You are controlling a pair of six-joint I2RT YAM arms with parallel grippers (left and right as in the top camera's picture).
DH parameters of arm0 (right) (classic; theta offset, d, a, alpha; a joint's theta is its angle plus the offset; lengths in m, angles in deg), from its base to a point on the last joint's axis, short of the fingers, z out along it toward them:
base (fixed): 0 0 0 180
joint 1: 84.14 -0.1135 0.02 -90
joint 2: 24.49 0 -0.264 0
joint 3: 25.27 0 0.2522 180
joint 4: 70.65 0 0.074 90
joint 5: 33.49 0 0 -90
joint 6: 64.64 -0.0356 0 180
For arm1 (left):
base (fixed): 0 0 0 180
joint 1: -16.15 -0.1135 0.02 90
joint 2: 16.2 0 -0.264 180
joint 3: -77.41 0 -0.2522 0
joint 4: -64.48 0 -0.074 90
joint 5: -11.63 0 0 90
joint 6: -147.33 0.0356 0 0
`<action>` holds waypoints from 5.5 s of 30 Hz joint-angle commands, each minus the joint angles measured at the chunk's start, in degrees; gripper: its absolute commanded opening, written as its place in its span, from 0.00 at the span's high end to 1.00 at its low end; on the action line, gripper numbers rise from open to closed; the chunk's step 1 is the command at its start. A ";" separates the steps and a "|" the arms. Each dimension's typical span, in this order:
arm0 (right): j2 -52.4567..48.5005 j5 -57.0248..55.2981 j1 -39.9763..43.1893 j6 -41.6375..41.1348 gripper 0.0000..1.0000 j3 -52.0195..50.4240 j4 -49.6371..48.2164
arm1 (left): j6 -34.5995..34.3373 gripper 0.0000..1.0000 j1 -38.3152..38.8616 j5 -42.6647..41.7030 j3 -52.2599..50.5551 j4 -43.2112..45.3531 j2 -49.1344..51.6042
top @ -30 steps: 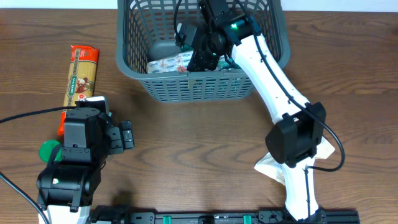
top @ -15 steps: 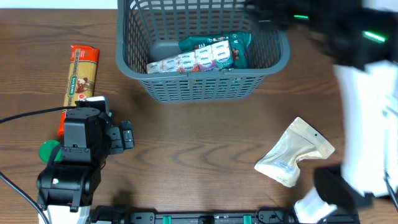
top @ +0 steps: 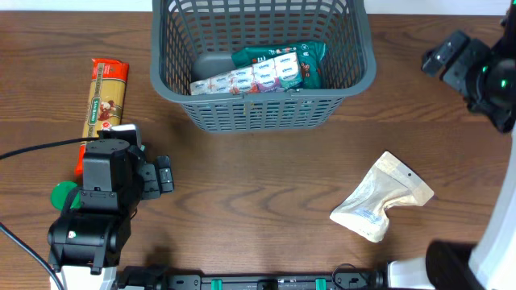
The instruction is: Pack container
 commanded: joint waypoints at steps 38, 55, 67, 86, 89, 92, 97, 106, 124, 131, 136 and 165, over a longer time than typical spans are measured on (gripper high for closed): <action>18.38 4.63 0.44 -22.56 0.01 -88.41 -39.98 | 0.94 0.02 -0.24 0.66 0.94 -0.94 0.22; 4.70 4.39 0.42 -18.91 0.01 -92.11 -53.44 | 0.94 0.01 -0.24 0.66 0.94 -0.94 0.22; 2.49 4.66 -0.35 -17.11 0.69 -91.84 -57.59 | 0.94 0.01 -0.24 0.66 0.94 -0.94 0.22; 2.64 1.86 -0.13 7.32 0.99 -33.75 -35.39 | 0.94 0.02 -0.24 0.66 0.94 -0.92 0.22; 2.64 -0.79 -0.13 9.14 0.99 -24.09 -32.04 | 0.96 0.02 -0.24 0.66 0.94 -0.90 0.22; 2.64 -0.87 -0.15 13.07 0.99 -17.90 -31.17 | 0.96 0.02 -0.24 0.66 0.94 -0.87 0.22; 2.64 12.66 -2.38 37.83 0.99 -14.01 -36.41 | 0.96 0.01 -0.24 0.66 0.94 -0.44 0.22; -1.16 3.74 -17.42 61.42 0.99 -13.90 -43.98 | 0.98 0.02 -0.24 0.66 0.94 -0.07 0.22; -26.45 10.56 -31.89 76.96 0.67 -13.86 -62.29 | 0.94 0.02 -0.24 0.66 0.94 -0.55 0.22; -33.20 10.60 -32.15 76.91 0.64 -13.88 -62.88 | 0.94 0.02 -0.24 0.66 0.94 -1.20 0.22; -34.34 9.92 -31.93 76.89 0.63 -13.88 -62.42 | 0.94 0.02 -0.24 0.66 0.94 -1.20 0.22; -4.55 16.65 7.56 31.67 0.01 -13.53 -36.59 | 2.89 0.02 -13.25 0.68 43.93 -24.70 26.49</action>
